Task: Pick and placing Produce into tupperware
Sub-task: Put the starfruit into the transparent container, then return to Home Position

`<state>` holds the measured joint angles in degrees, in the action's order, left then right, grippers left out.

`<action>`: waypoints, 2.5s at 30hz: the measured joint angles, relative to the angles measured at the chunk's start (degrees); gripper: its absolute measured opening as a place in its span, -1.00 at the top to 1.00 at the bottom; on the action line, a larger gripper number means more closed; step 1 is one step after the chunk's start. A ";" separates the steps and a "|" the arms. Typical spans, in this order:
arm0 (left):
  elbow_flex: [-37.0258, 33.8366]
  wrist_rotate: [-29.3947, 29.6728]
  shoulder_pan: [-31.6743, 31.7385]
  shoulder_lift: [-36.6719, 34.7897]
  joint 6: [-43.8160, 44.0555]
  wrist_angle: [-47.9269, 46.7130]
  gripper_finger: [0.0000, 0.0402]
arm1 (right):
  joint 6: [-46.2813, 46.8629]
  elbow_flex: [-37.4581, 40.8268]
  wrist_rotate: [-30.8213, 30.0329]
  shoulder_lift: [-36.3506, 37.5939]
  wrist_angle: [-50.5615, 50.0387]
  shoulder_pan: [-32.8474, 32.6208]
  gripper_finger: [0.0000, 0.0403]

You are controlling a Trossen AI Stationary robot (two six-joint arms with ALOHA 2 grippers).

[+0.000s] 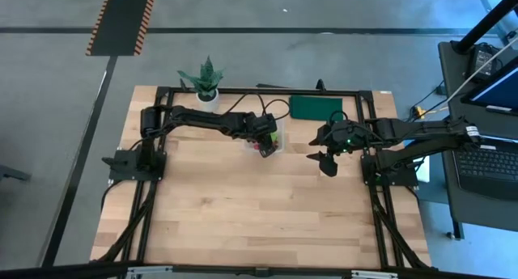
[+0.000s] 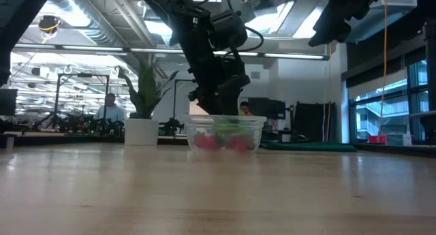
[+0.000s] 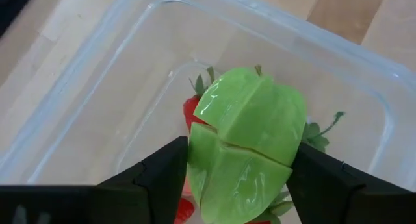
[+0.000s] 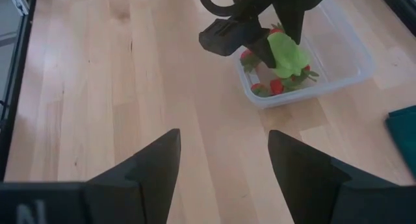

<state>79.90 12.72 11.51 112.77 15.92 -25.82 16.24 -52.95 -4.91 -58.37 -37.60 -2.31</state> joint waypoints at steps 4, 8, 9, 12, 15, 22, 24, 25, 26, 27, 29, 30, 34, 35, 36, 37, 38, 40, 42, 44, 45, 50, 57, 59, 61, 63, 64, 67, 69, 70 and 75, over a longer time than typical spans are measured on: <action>0.00 -1.15 -0.02 0.00 -0.56 -0.14 -0.29 | 0.03 0.00 -0.02 0.00 0.00 0.00 -0.16; 0.00 -1.34 0.00 0.00 -1.09 -0.22 -0.46 | 0.05 0.00 -0.02 0.00 0.00 0.00 -0.16; 0.00 -1.77 0.00 -0.16 -1.05 -0.65 -0.49 | 0.07 0.00 -0.02 0.00 -0.01 0.00 -0.16; -0.02 -2.22 -0.05 -2.37 -0.15 -1.59 -0.54 | 0.11 0.00 -0.02 0.00 0.07 0.00 -0.16; -0.02 -1.44 -0.75 -7.59 -2.52 -1.17 -0.54 | -0.03 0.00 -0.39 0.58 1.61 0.00 -0.16; 0.00 1.72 -2.71 -28.08 -12.00 -0.04 -0.52 | -9.76 0.00 -10.95 9.35 9.76 0.04 -0.16; -0.06 1.69 -3.75 -33.80 -14.04 0.54 -0.52 | -13.86 0.00 -11.07 12.51 12.08 0.04 -0.16; -0.57 1.55 -4.53 -36.72 -15.21 1.40 -0.52 | -15.33 -0.02 -11.03 14.14 12.90 0.02 -0.16; -1.42 1.48 -5.34 -39.52 -16.39 2.40 -0.52 | -16.41 -0.02 -11.03 15.59 13.02 0.02 -0.16; -2.65 1.50 -6.27 -42.37 -17.63 3.61 -0.52 | -16.72 0.14 -11.08 17.07 13.19 0.08 -0.16; -6.23 2.34 -7.77 -47.89 -19.23 5.56 -0.52 | -16.97 1.65 -11.12 20.11 13.80 0.37 -0.16; -8.53 3.14 -8.38 -50.67 -19.52 6.34 -0.52 | -16.89 2.91 -11.12 21.64 13.94 0.55 -0.16; -20.03 3.63 -10.35 -62.01 -19.50 10.26 -0.52 | -13.45 10.35 -11.09 28.66 18.57 0.85 -0.16; -23.13 3.47 -10.80 -64.63 -19.37 11.89 -0.52 | -13.16 12.40 -11.06 30.09 20.80 0.85 -0.16; -26.31 3.45 -11.07 -67.03 -19.25 12.99 -0.52 | -12.92 14.44 -11.06 31.40 23.22 0.85 -0.16; -29.63 3.47 -11.25 -69.46 -19.17 14.26 -0.52 | -12.87 16.45 -11.06 32.60 25.62 0.85 -0.16; -32.81 3.51 -11.29 -71.69 -19.17 15.93 -0.52 | -13.05 18.33 -11.05 33.68 27.72 0.85 -0.16; -38.74 3.61 -11.32 -76.25 -19.20 19.55 -0.52 | -14.32 21.51 -11.01 35.45 30.66 0.87 -0.16; -43.74 3.80 -11.34 -80.60 -19.01 21.15 -0.52 | -15.11 23.79 -11.01 37.09 32.37 0.87 -0.16; -48.05 4.99 -11.34 -85.13 -17.98 20.98 -0.52 | -15.16 25.37 -11.02 38.77 32.10 0.87 -0.16; -49.93 5.44 -11.34 -87.37 -17.70 20.96 -0.52 | -15.08 25.77 -11.07 39.90 31.42 0.87 -0.16; -57.22 6.27 -11.32 -99.35 -17.59 21.31 -0.52 | -15.01 26.21 -14.91 46.82 26.08 0.87 -0.16; -65.65 6.34 -11.32 -112.81 -17.59 21.10 -0.52 | -15.01 26.18 -15.54 56.27 21.41 0.90 -0.16; -66.99 6.71 -11.28 -112.61 -17.45 21.04 -0.52 | -14.94 26.18 -15.54 58.18 20.13 0.90 -0.16; -67.67 8.04 -11.28 -112.58 -16.58 20.87 -0.52 | -14.92 26.01 -15.57 58.34 20.32 0.90 -0.16; -69.07 9.24 -11.24 -112.67 -15.57 21.80 -0.52 | -14.99 26.14 -15.53 58.21 19.65 0.90 -0.16; -69.96 9.24 -11.26 -112.63 -15.13 21.78 -0.52 | -14.97 26.14 -15.44 58.00 19.42 0.90 -0.16; -71.16 9.25 -11.27 -112.67 -14.69 24.38 -0.52 | -13.44 26.16 -15.47 58.27 16.61 0.90 -0.16; -73.30 9.54 -11.26 -112.67 -14.05 25.89 -0.52 | -12.86 26.16 -15.47 58.31 16.02 0.90 -0.16; -74.54 9.51 -11.26 -112.60 -13.90 26.61 -0.52 | -12.43 26.16 -15.49 58.29 15.73 0.90 -0.16; -79.45 9.67 -11.26 -112.63 -13.78 35.12 -0.52 | -12.25 26.16 -15.50 58.28 15.78 0.90 -0.16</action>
<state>0.45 22.39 0.25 0.14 2.14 9.30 4.00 -26.79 -20.41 -0.09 -21.82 -1.41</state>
